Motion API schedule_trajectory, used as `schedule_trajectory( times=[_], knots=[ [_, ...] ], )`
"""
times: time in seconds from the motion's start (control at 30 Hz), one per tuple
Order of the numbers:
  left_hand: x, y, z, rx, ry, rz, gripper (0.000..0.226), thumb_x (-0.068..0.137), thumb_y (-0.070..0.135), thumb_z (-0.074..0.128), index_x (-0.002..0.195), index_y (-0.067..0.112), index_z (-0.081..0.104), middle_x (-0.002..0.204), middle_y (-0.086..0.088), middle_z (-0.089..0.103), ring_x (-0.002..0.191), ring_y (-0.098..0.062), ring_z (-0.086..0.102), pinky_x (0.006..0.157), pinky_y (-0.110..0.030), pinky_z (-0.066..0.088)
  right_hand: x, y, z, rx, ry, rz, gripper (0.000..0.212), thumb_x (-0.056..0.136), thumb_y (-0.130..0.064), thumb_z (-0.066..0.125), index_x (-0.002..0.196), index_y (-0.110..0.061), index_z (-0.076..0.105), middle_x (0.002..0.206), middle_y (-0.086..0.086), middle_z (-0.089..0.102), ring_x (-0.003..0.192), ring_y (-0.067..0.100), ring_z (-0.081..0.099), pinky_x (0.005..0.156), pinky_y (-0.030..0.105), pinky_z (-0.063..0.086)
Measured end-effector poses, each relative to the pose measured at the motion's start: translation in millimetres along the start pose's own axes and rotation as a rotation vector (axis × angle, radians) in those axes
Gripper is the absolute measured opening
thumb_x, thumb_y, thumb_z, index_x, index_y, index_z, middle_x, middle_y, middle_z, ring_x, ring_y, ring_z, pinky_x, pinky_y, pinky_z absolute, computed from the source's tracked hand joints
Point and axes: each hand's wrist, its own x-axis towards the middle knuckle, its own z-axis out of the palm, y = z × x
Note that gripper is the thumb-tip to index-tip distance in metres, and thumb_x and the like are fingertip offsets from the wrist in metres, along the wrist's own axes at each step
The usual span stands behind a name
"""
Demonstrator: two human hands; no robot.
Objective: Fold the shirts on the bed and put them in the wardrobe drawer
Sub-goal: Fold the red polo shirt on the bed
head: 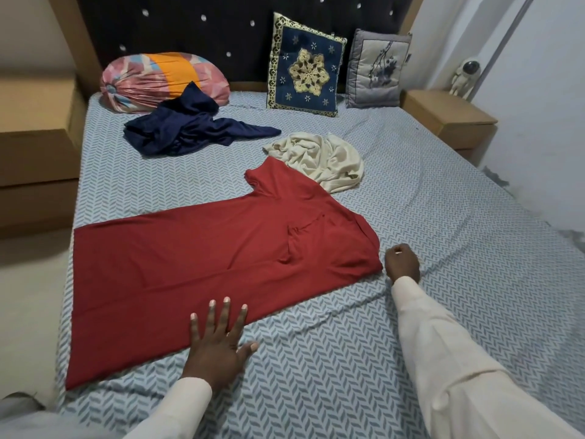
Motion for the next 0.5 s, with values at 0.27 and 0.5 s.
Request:
schedule_trajectory(
  times=[0.27, 0.5],
  knots=[
    [-4.0, -8.3, -13.5, -0.033, 0.120, 0.000, 0.065, 0.092, 0.065, 0.027, 0.137, 0.027, 0.054, 0.139, -0.008, 0.056, 0.128, -0.032, 0.053, 0.106, -0.060, 0.028, -16.8, 3.5, 12.2, -0.081, 0.032, 0.022, 0.022, 0.089, -0.019, 0.054, 0.108, -0.013, 0.063, 0.122, 0.023, 0.054, 0.116, 0.042, 0.051, 0.096, 0.043, 0.042],
    [-4.7, -81.9, -39.6, -0.162, 0.295, -0.360, 0.070, 0.089, 0.058, 0.028, 0.146, 0.019, 0.043, 0.149, -0.021, 0.040, 0.140, -0.042, 0.031, 0.113, -0.059, 0.017, -85.1, -39.0, 76.7, -0.281, -0.334, -0.724, 0.038, 0.089, -0.035, 0.051, 0.121, -0.016, 0.061, 0.108, 0.017, 0.059, 0.100, 0.038, 0.055, 0.092, 0.042, 0.044]
  ],
)
